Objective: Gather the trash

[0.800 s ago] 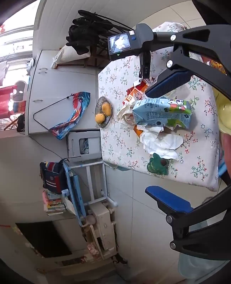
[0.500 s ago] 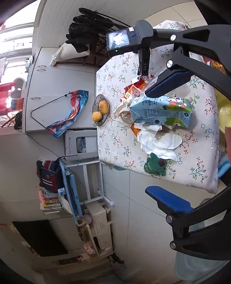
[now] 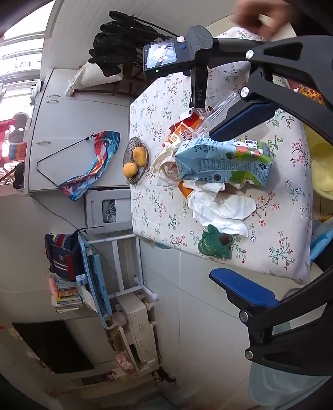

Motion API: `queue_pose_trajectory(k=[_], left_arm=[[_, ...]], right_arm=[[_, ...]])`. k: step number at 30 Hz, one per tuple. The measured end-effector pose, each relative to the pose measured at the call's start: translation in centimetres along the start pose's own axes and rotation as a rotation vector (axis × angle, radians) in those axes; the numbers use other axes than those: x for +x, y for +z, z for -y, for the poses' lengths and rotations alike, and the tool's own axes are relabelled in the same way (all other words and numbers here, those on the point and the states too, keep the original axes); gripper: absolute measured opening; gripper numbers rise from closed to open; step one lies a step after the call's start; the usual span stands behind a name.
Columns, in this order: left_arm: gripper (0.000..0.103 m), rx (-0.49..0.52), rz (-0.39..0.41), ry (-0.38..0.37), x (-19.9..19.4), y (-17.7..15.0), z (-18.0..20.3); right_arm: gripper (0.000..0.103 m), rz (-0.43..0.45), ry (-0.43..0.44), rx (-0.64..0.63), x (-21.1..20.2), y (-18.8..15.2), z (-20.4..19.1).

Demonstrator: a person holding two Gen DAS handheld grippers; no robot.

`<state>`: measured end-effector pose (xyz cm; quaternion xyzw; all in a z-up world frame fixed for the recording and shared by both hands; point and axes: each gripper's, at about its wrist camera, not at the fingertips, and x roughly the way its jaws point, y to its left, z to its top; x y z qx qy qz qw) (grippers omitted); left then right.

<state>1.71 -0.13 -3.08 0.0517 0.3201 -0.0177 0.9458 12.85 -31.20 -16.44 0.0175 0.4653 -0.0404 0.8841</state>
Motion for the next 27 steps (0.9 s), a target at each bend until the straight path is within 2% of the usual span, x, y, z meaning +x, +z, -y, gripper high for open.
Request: queue_pose_trajectory(k=[14,17,19,23,27], left_arm=[[0.096,-0.004,-0.038,0.018,0.7,0.5,0.7],[0.096,-0.004,-0.033,0.030,0.6,0.7,0.7],[0.096,-0.011,-0.027,0.035,1.0,-0.3,0.4],[0.096,-0.018,0.011,0.049,-0.6,-0.6,-0.2],[0.096,-0.030,0.030,0.048,-2.6,-1.2,-1.1]], right_arm=[[0.096,0.001,0.007,0.007,0.0,0.0,0.0],[0.096,-0.033,0.023,-0.014,-0.5,-0.2,0.3],[0.096,-0.035,-0.023,0.011,-1.3,-0.4,0.6],[0.096,0.081,-0.067,0.014,-6.5,-1.2,0.5],[0.096,0.220,-0.086,-0.007,-13.3,-3.7,-0.5]])
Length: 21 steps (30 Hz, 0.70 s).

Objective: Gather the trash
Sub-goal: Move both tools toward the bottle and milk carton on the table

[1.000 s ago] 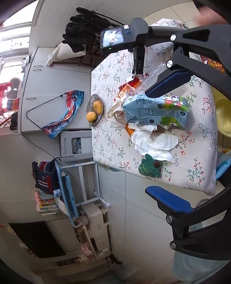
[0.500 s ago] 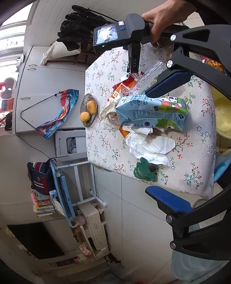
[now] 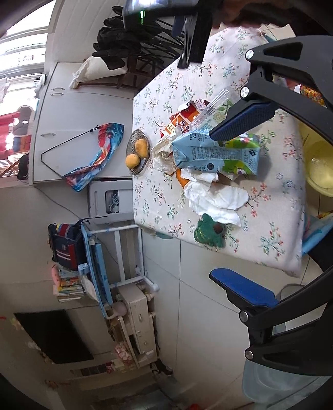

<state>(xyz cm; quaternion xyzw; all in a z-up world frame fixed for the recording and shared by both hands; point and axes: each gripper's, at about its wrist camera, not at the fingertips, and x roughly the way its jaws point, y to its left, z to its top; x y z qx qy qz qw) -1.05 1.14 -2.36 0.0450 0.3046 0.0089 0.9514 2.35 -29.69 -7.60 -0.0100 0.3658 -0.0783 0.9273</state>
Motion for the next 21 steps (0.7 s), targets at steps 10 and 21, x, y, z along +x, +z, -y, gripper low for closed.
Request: queue_pose_trajectory(k=[10,21], left_arm=[[0.096,-0.005,0.041,0.014,-5.8,-2.3,-2.5],[0.096,-0.052,0.053,0.014,-9.0,-4.8,-5.5]], right_arm=[[0.096,0.144,0.080,-0.055,-10.5,-2.8,-4.3],[0.096,0.199,0.153,-0.080,-16.8,-4.8,-7.3]])
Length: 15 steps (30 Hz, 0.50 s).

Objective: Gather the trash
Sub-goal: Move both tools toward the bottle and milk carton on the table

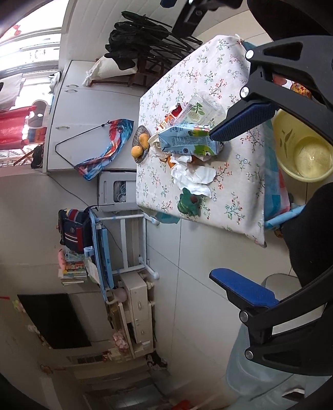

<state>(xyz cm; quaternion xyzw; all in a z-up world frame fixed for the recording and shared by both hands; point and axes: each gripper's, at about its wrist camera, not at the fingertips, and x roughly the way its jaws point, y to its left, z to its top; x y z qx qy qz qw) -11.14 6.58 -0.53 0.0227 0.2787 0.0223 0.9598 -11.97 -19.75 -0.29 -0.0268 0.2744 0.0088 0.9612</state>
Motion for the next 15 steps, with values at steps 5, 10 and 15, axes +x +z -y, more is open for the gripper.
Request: queue_pose_trajectory(k=[5,10,15], left_arm=[[0.096,-0.011,0.015,-0.002,-1.5,-0.3,-0.9],[0.096,-0.028,0.032,-0.007,-3.4,-0.2,-1.9],[0.096,-0.033,0.040,-0.015,-4.2,0.1,-1.8]], right_arm=[[0.096,0.015,0.008,-0.007,-1.7,-0.3,-0.8],[0.096,0.029,0.009,-0.005,-3.0,-0.6,-1.4],[0.096,0.037,0.007,-0.008,-3.6,-0.6,-1.3]])
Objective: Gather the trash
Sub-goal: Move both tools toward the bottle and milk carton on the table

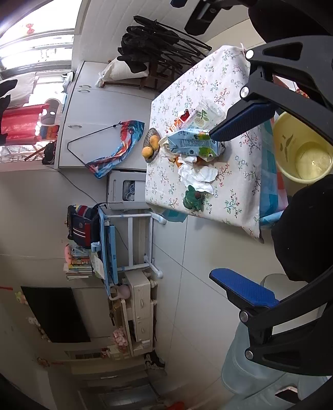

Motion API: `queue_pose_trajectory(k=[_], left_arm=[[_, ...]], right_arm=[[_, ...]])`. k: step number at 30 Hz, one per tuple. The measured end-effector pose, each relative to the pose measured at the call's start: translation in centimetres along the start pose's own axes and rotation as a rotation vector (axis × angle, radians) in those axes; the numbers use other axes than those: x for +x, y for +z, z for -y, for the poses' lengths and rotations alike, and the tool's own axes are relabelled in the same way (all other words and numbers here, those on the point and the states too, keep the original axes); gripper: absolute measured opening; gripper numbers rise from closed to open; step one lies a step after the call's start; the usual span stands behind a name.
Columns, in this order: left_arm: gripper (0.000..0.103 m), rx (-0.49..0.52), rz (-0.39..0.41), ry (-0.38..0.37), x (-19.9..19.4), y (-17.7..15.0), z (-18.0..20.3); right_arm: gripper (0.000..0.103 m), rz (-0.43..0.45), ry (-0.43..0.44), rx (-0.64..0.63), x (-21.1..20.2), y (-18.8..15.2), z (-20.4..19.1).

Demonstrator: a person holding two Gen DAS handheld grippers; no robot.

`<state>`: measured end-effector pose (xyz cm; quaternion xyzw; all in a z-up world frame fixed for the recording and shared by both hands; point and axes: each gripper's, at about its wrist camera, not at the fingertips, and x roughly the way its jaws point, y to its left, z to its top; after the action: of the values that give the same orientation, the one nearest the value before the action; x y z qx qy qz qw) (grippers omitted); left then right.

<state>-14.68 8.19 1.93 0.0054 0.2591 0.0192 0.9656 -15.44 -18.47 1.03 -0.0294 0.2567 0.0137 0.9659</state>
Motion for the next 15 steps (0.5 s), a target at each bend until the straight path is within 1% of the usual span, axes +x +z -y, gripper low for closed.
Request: queue_pose_trajectory(k=[7,15], left_arm=[[0.096,0.018,0.001,-0.005,-0.48,0.11,0.59],[0.096,0.011,-0.002,-0.006,-0.53,0.22,0.59]], right_arm=[[0.096,-0.010,0.017,0.022,0.31,-0.14,0.27],[0.096,-0.009,0.020,0.022,0.18,-0.15,0.28]])
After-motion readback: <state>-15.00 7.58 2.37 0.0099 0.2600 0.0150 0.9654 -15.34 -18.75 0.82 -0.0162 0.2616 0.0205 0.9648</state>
